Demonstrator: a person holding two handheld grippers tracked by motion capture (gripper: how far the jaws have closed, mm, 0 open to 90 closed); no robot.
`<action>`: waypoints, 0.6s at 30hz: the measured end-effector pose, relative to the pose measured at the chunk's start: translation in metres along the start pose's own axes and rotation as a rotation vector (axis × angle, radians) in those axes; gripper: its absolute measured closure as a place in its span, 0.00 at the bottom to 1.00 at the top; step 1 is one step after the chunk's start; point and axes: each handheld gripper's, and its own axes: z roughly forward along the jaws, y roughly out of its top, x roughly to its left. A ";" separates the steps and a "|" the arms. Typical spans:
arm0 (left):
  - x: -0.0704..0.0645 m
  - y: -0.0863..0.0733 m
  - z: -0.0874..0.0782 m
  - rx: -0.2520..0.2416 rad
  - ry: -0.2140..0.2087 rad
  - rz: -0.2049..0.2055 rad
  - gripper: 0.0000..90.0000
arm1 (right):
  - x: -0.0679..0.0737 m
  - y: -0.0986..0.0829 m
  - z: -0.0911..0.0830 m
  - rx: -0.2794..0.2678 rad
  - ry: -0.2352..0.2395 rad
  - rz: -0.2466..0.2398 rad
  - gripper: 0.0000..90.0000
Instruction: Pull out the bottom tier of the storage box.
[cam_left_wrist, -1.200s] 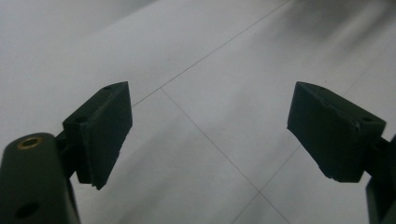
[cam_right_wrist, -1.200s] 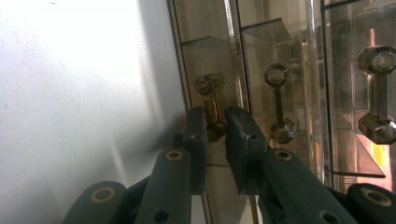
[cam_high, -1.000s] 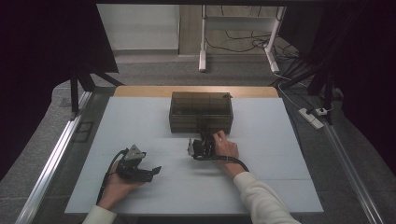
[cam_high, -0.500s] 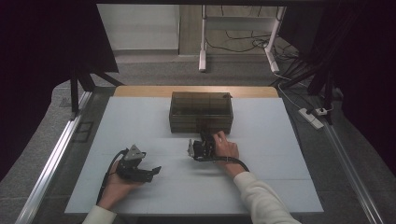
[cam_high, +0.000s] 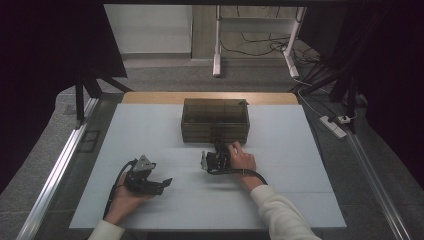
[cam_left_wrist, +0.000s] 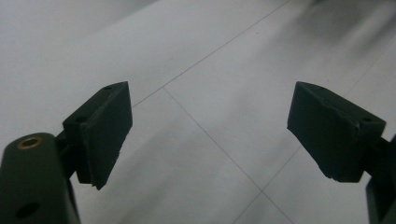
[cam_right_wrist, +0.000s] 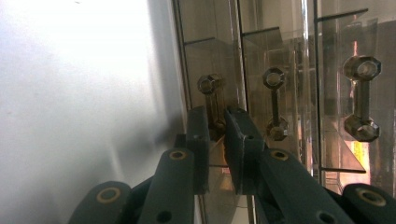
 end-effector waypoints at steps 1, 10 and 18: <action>0.000 0.000 0.000 0.000 0.000 -0.001 0.16 | 0.001 0.000 0.000 -0.006 -0.007 0.004 0.89; 0.001 0.000 0.000 -0.001 0.002 -0.002 0.16 | 0.004 0.000 -0.008 -0.014 0.000 -0.003 0.89; 0.000 0.000 0.000 0.000 0.003 0.002 0.16 | 0.006 0.000 -0.013 -0.015 -0.007 -0.009 0.89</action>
